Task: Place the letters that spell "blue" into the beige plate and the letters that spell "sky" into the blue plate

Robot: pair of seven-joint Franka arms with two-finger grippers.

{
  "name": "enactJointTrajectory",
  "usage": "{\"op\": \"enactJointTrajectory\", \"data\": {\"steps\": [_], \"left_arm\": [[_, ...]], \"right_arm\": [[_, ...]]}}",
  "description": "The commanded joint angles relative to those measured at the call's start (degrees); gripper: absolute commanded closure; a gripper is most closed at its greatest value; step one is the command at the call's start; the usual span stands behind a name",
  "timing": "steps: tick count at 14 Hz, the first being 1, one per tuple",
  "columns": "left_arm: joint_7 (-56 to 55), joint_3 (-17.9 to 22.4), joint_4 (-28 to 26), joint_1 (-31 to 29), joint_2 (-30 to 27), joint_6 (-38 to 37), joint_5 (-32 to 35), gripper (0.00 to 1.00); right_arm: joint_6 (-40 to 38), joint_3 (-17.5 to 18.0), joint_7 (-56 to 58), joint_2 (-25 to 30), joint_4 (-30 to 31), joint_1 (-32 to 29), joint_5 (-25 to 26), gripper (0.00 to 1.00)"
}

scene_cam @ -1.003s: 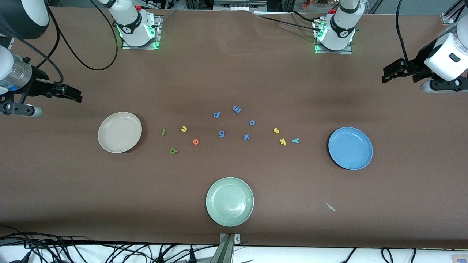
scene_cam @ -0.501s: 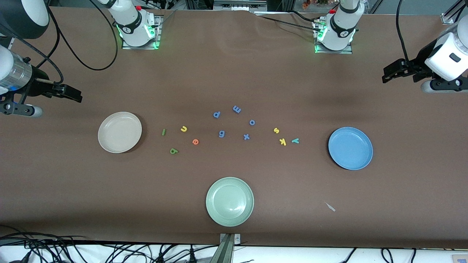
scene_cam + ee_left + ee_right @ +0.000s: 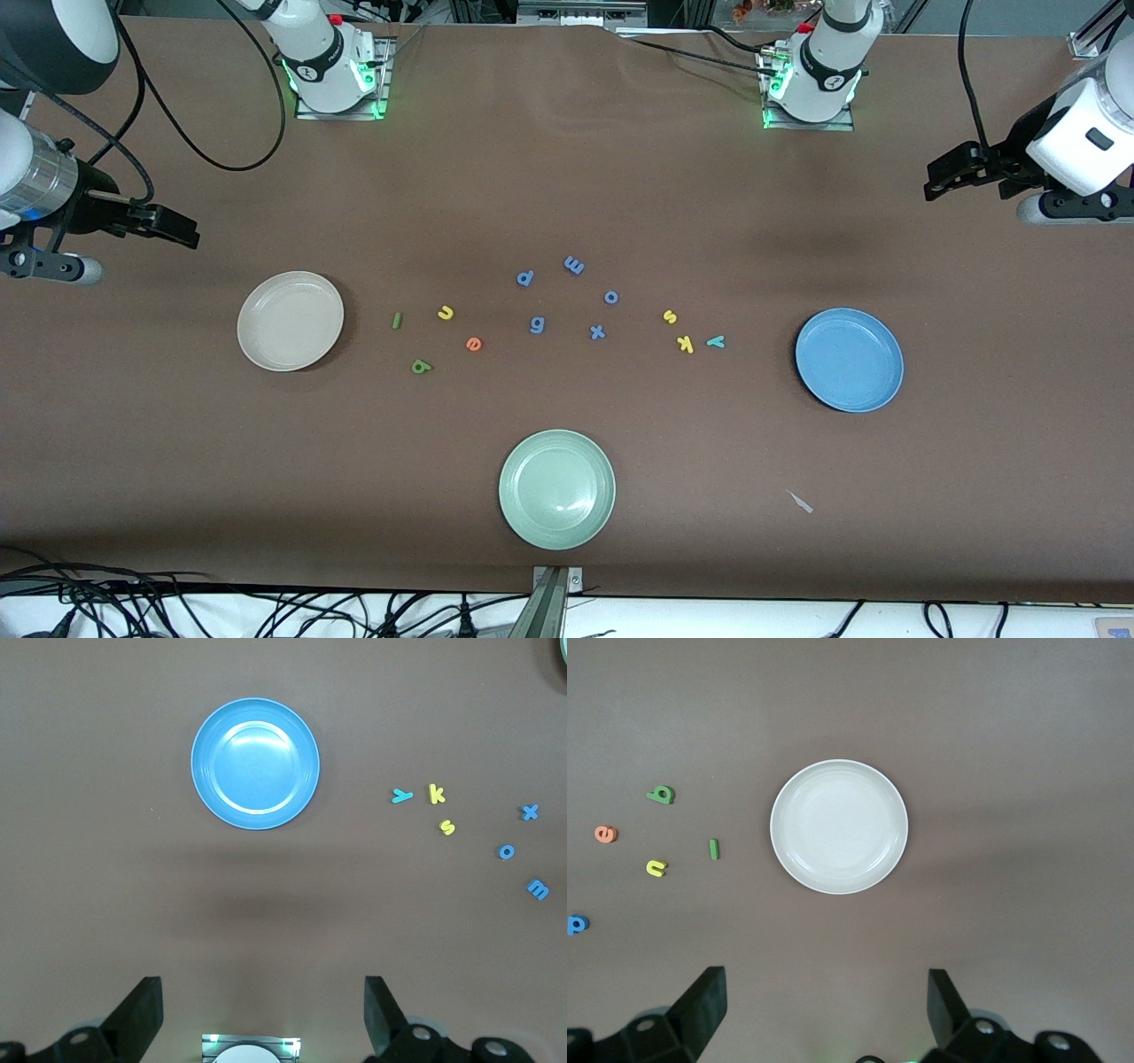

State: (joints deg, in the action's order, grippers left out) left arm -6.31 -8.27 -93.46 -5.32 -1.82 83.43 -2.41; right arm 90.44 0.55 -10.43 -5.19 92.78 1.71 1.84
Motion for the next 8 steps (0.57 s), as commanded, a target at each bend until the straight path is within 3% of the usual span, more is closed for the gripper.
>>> {"op": "enactJointTrajectory", "data": {"steps": [1, 8], "left_arm": [[-1.2, -1.0, 1.3, 0.2, 0.0, -1.3, -0.4, 0.0], [-3.3, -0.9, 1.3, -0.3, 0.2, -1.4, -0.4, 0.0]], "right_arm": [[-0.5, 0.2, 0.7, -0.3, -0.6, 0.5, -0.3, 0.0], [1.1, 0.3, -0.2, -4.7, -0.7, 4.3, -1.2, 0.0]]}}
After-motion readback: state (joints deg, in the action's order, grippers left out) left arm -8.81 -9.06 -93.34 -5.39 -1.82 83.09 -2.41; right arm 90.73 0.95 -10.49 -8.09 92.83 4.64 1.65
